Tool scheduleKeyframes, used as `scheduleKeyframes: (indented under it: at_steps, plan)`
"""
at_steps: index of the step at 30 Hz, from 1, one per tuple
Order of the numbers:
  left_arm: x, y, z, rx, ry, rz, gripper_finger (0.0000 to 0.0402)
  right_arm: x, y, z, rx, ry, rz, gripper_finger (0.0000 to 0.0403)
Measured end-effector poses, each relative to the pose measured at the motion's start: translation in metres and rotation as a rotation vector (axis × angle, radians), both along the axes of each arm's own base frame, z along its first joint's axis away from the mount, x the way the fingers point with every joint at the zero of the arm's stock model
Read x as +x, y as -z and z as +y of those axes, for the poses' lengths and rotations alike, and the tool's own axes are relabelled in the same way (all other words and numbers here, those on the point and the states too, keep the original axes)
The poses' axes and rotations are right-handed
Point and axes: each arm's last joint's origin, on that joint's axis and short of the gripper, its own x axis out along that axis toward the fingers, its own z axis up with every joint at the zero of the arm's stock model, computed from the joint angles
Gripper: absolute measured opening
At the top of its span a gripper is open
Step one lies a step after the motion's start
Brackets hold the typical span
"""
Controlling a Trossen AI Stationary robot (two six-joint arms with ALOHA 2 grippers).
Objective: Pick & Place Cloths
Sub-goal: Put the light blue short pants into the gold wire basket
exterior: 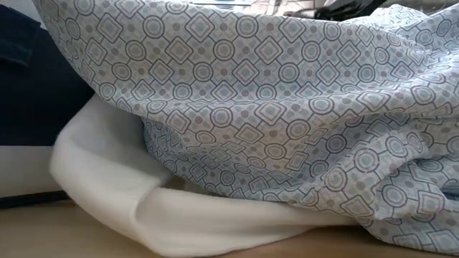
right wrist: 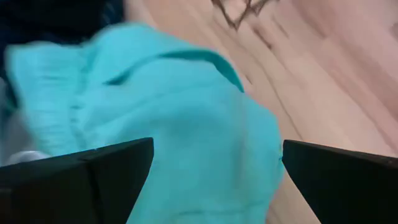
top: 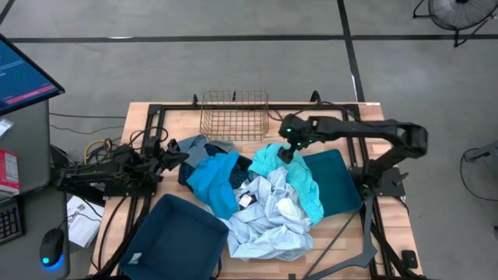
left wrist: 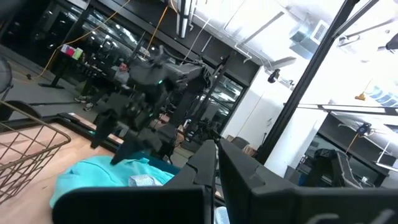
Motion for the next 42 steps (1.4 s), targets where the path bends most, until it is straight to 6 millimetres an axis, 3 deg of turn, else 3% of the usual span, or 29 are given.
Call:
scheduleKeyframes:
  at_steps: [7,10,14,19,20,23,25,28,42]
  plan:
    - [0.000,0.000,0.000,0.000,0.000,-0.001,0.0004,0.008,0.029,-0.005,0.055,-0.070,0.100,0.0346]
    - [0.000,0.000,0.000,0.001,0.000,-0.001,0.0004,0.010,0.035,-0.007,0.098,-0.108,0.104,0.0320]
    - [0.000,0.000,0.000,0.001,0.000,-0.001,0.0004,0.010,0.042,-0.008,0.115,-0.123,0.130,0.0236]
    - [0.000,0.000,0.000,0.001,0.000,-0.001,0.0004,0.010,0.042,-0.008,0.118,-0.161,0.128,0.0044]
    - [0.000,0.000,0.000,0.001,0.000,-0.001,0.0004,0.009,0.040,-0.008,0.117,-0.161,0.125,0.0023]
    - [0.000,0.000,0.000,0.001,0.000,-0.002,0.0004,0.008,0.030,-0.008,0.108,-0.142,0.087,0.0011]
    - [0.000,0.000,0.000,0.001,0.000,-0.001,0.0004,0.008,0.017,-0.006,0.101,-0.125,0.049,0.0004]
    - [0.000,0.000,0.000,0.001,0.000,-0.002,0.0004,0.009,-0.019,-0.004,0.070,-0.106,-0.058,0.0002]
    - [0.000,0.000,0.000,0.001,0.000,-0.002,0.0004,-0.010,-0.220,0.003,-0.182,-0.083,-0.693,0.0001]
